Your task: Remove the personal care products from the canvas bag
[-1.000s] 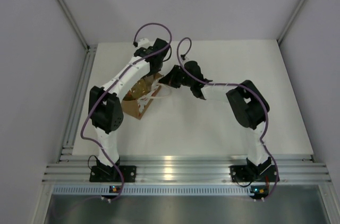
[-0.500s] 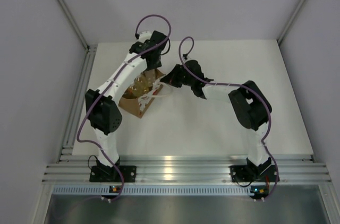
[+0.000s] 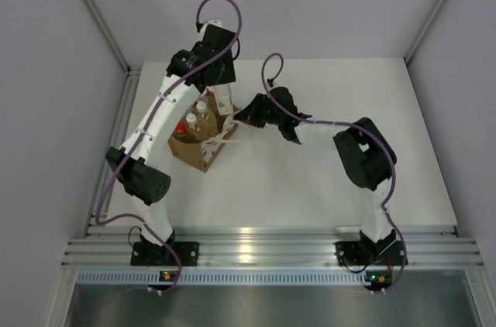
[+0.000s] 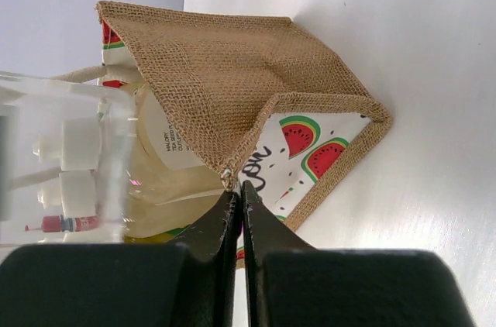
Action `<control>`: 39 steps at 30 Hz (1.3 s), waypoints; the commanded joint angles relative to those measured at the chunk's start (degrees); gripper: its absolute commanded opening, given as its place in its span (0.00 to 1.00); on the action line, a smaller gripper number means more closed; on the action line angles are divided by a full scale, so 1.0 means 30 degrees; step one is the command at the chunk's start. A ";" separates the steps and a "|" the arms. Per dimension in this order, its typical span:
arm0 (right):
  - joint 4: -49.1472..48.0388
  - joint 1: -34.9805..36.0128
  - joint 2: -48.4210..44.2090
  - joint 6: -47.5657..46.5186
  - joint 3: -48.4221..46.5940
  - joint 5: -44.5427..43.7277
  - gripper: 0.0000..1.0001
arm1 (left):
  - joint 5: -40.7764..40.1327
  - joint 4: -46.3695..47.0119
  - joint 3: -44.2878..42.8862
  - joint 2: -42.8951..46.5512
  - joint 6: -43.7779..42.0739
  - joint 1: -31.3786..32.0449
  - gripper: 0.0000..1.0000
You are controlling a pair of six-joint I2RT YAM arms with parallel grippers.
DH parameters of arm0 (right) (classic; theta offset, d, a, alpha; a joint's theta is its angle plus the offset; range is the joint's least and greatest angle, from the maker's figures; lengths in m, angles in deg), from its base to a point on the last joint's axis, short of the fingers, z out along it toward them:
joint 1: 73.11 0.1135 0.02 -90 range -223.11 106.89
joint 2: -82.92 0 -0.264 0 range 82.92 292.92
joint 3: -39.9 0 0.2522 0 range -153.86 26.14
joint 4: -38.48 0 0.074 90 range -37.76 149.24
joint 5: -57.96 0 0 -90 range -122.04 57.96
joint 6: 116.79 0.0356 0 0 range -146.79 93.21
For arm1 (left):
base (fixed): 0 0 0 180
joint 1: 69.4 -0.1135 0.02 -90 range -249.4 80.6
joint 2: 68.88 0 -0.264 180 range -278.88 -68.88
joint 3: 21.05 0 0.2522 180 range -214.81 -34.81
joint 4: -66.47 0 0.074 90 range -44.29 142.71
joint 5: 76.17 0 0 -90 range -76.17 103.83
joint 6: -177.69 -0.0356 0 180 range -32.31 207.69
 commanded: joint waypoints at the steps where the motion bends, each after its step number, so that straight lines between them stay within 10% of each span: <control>1: 0.1563 -0.0270 0.0518 -0.0186 -0.0604 -0.0627 0.01 | 0.0469 0.2234 -0.1767 0.3071 -0.2032 0.0414 0.00; 22: 0.2383 -0.0270 0.0284 -0.1241 -0.1191 -0.0275 0.01 | 1.1310 0.3665 0.9885 1.3736 -0.2298 0.1787 0.00; 39: 0.2852 -0.0270 0.0518 -0.1974 -0.1191 0.0048 0.01 | -0.3950 1.1051 1.8009 1.1841 -0.0775 1.5116 0.00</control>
